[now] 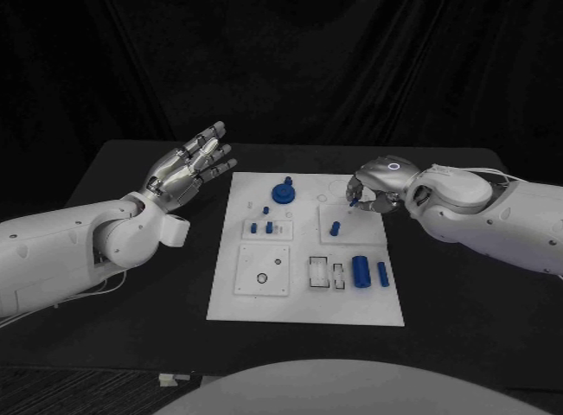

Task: Assemble the parts on the task board

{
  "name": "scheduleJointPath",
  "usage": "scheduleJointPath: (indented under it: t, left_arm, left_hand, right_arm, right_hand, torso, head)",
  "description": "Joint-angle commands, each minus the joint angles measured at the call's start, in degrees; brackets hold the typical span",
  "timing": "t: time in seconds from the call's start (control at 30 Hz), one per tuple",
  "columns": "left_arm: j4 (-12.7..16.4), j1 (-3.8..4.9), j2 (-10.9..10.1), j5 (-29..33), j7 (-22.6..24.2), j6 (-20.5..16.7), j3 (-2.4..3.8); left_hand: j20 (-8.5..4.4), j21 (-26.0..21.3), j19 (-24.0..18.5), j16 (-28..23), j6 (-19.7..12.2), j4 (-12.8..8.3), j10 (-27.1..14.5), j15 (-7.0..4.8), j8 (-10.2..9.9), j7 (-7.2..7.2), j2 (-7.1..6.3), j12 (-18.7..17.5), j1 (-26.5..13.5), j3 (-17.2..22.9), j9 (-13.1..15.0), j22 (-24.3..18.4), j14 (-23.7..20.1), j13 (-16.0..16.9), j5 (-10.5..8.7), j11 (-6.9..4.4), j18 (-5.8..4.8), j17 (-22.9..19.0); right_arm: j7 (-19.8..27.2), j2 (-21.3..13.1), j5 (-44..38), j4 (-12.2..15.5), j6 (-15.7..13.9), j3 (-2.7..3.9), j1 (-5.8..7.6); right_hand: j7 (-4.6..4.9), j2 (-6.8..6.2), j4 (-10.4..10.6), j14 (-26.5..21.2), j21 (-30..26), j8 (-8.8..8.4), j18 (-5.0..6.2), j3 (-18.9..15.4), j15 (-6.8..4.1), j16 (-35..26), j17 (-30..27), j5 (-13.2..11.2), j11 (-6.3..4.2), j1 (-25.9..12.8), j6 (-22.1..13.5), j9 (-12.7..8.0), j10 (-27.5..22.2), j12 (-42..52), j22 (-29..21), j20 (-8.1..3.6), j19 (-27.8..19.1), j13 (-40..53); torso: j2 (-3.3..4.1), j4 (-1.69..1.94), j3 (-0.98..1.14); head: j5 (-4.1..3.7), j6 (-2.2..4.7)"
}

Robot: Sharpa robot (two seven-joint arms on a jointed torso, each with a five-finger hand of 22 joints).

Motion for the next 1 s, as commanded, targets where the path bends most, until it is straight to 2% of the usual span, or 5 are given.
scheduleJointPath:
  t: [0.03, 0.37, 0.43, 0.53, 1.0]
  left_arm:
    - [-0.03, -0.11, 0.14, -0.01, 5.4, 0.97, 0.06]
    - [-0.1, -0.16, 0.5, -0.01, 5.6, -0.74, 0.05]
    - [-0.03, -0.18, 0.64, -0.01, 6.32, -2.56, 0.05]
    - [-0.07, -0.22, 0.8, -0.01, 7.06, -4.56, 0.05]
    - [-0.1, -1.06, 1.1, -0.01, 9.5, -8.83, 0.05]
  left_hand:
    - [0.32, 0.34, 0.07, 0.18, -0.16, 0.0, 0.07, 0.53, 0.08, 0.36, -0.01, 0.25, 0.47, 0.23, 0.08, 0.09, -0.07, 0.05, 0.38, 0.48, -0.31, 0.07]
    - [0.03, 0.19, -0.09, -0.66, -0.49, 0.28, 0.23, -0.85, 0.02, 0.92, -0.39, 0.97, 0.91, 0.0, 0.04, -0.48, -0.49, 0.18, 0.33, -0.03, -0.5, -0.19]
    - [-3.51, -0.1, -0.54, -1.94, -0.22, 0.33, 0.39, -6.56, 0.06, 1.52, -0.51, 1.74, 1.0, -0.25, 0.06, -1.46, -0.74, 0.3, 0.6, 0.63, 0.48, -0.54]
    - [-7.43, -0.22, -0.78, -1.94, -0.33, 0.4, 0.42, -9.43, 0.02, 1.68, -0.61, 2.29, 0.94, -0.45, 0.04, -2.09, -0.74, 0.37, 1.12, 0.27, 0.76, -0.54]
    - [-11.27, -0.27, -0.88, -1.94, -1.34, 0.48, 0.39, -11.52, -0.15, 0.4, -0.79, 3.15, 0.7, -0.75, -0.11, -2.55, -0.74, 0.47, 2.13, -0.43, 0.0, -0.54]
  right_arm:
    - [-1.65, -0.91, 0.17, 2.05, -2.44, 0.06, 1.5]
    - [-4.17, -2.68, 0.01, 10.57, 0.69, 0.06, 4.95]
    - [-4.59, -2.36, -1.07, 13.06, 2.04, 0.06, 5.24]
    - [-4.89, -1.68, -2.34, 15.06, 3.59, 0.06, 5.34]
    - [-4.97, 5.04, -7.53, 16.34, 9.07, 0.06, 2.95]
  right_hand:
    - [0.14, 0.38, -0.29, 0.84, 0.47, 0.07, 0.05, -0.02, -0.38, 0.25, 0.09, -0.07, 0.12, 0.0, 0.15, 0.65, 0.48, -0.31, 9.09, -0.08, 0.51, -0.03]
    - [0.36, 0.37, -0.39, 0.96, 0.69, -0.1, -0.01, 0.05, -0.26, 0.37, 0.25, -0.19, 0.32, 0.07, -0.07, 0.73, 0.63, -0.61, 9.15, -0.04, 0.61, -0.15]
    - [0.38, 0.37, -0.43, 1.01, 0.75, -0.13, -0.02, 0.07, -0.24, 0.46, 0.38, -0.25, 0.31, 0.1, -0.1, 0.75, 0.74, -0.63, 9.16, -0.03, 0.64, -0.16]
    - [0.39, 0.24, -0.66, 1.11, 0.77, -0.25, -0.03, 0.05, -0.22, 0.52, 0.46, -0.52, 0.22, 0.23, -0.14, 0.84, 1.42, -0.56, 9.17, 0.0, 0.68, -0.1]
    - [0.53, -0.05, -1.28, 1.17, 0.87, -1.05, -0.04, 0.31, -0.23, 0.51, 0.43, -0.92, 0.26, 0.74, -0.92, 0.73, 1.1, -1.31, 9.2, 0.0, 0.73, -0.28]
  torso:
    - [-0.02, 0.0, -0.01]
    - [-0.01, 0.01, -0.02]
    - [-0.02, 0.03, -0.02]
    - [-0.09, 0.03, -0.06]
    - [0.05, 0.08, -0.04]
  head:
    - [0.18, -0.01]
    - [0.13, -0.01]
    - [0.44, -0.01]
    - [0.73, -0.01]
    - [1.93, -0.01]
